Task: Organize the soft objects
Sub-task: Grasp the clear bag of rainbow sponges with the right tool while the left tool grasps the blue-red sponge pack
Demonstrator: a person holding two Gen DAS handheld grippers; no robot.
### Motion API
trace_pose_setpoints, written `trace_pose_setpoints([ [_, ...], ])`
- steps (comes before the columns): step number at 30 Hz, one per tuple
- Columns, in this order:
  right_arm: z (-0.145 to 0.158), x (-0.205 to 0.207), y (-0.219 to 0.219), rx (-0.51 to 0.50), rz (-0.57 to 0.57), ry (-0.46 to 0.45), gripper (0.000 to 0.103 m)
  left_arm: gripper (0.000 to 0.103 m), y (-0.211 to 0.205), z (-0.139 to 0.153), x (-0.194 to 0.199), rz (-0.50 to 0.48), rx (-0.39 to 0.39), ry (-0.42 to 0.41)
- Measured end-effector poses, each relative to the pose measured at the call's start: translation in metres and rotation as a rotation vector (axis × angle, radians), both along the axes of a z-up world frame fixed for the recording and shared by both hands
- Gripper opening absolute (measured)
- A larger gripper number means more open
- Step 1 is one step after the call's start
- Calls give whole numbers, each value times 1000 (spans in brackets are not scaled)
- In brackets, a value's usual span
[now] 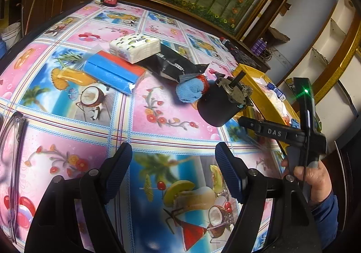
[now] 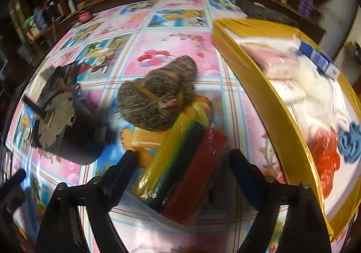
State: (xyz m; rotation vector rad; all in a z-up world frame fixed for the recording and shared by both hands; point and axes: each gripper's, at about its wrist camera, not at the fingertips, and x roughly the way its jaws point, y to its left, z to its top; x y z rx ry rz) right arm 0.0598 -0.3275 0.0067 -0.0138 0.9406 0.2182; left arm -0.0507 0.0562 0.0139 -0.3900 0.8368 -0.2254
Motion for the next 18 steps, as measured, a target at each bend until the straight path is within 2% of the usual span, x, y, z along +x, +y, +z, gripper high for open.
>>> trace_pose_setpoints([
  [1, 0, -2, 4, -14, 20, -23, 48, 76, 2, 0, 0, 18, -1, 1],
  [3, 1, -7, 5, -12, 49, -49, 42, 76, 8, 0, 3, 48, -9, 19],
  [6, 0, -8, -8, 50, 61, -54, 41, 76, 22, 1, 15, 102, -43, 69],
  [10, -2, -12, -18, 118, 69, -97, 41, 76, 49, 5, 41, 232, -147, 157],
  [13, -3, -21, -22, 104, 88, -140, 41, 76, 53, 3, 70, 278, -134, 210],
  [14, -3, -23, -23, 114, 104, -140, 41, 76, 54, 1, 79, 322, -104, 223],
  [16, -2, -31, -29, 141, 126, -141, 41, 76, 57, -3, 92, 367, -94, 232],
  [18, -2, -31, -32, 159, 135, -138, 41, 76, 56, -2, 106, 409, -35, 235],
])
